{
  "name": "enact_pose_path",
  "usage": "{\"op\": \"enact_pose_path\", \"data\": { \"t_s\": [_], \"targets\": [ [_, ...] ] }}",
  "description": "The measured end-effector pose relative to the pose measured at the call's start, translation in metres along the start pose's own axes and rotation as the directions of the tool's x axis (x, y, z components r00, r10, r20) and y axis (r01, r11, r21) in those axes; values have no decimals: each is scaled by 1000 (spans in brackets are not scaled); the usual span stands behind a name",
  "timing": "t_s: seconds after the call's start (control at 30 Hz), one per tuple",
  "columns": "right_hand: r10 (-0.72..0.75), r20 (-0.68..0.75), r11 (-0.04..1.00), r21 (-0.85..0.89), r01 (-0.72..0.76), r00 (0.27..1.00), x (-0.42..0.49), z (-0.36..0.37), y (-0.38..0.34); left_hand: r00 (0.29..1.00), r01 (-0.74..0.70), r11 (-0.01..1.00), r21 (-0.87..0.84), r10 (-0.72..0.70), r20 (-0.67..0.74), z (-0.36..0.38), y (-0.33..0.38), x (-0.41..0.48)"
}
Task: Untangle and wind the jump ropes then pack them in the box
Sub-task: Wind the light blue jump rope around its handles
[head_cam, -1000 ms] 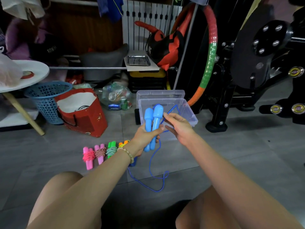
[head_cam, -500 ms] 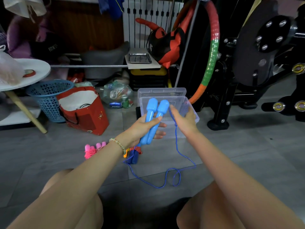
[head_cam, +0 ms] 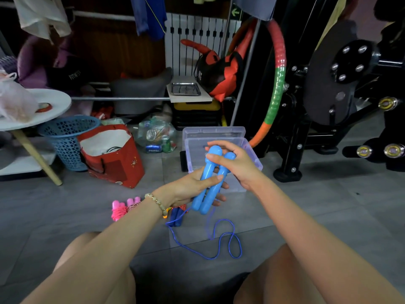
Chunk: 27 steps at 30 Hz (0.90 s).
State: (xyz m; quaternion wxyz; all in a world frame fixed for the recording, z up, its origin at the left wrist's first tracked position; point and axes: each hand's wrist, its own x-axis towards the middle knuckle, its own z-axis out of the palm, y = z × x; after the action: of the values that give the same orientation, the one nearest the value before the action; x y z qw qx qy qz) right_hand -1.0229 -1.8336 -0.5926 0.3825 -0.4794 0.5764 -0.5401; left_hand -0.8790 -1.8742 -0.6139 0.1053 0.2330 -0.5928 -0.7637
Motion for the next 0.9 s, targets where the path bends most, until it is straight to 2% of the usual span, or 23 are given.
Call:
{"op": "enact_pose_path", "data": {
  "t_s": [0.13,0.3,0.4,0.47,0.53,0.6,0.67,0.77,0.9],
  "targets": [
    [34,-2,996,77,-34,999,1,10,-2,1000,19,998,-62,-20,-17,-4,0,-4],
    [1,-74,1000,3,0,997,7,21,-1,998,14,1000,18,-13,-61,-13,0,-6],
    [-16,-172,1000,18,19,985,13,26,3,982,8,985,170,24,-186,-17,-1,-6],
    [-30,-202,999,12,33,979,17,29,6,940,-12,952,306,115,-321,-18,-7,-4],
    [-50,-201,999,-9,49,978,21,32,7,893,-51,918,394,219,-394,-19,-14,-1],
    [-64,-182,998,-13,63,981,26,34,9,873,-109,884,455,304,-381,-24,-20,2],
    [-63,-151,998,1,64,987,30,35,11,895,-168,883,437,322,-308,-29,-19,5],
    [-34,-99,997,60,40,995,36,35,16,948,-137,947,289,210,-238,-39,-18,8],
    [-42,-78,996,79,48,996,42,37,24,977,-46,959,278,101,-186,-56,-24,17]
  ]
}}
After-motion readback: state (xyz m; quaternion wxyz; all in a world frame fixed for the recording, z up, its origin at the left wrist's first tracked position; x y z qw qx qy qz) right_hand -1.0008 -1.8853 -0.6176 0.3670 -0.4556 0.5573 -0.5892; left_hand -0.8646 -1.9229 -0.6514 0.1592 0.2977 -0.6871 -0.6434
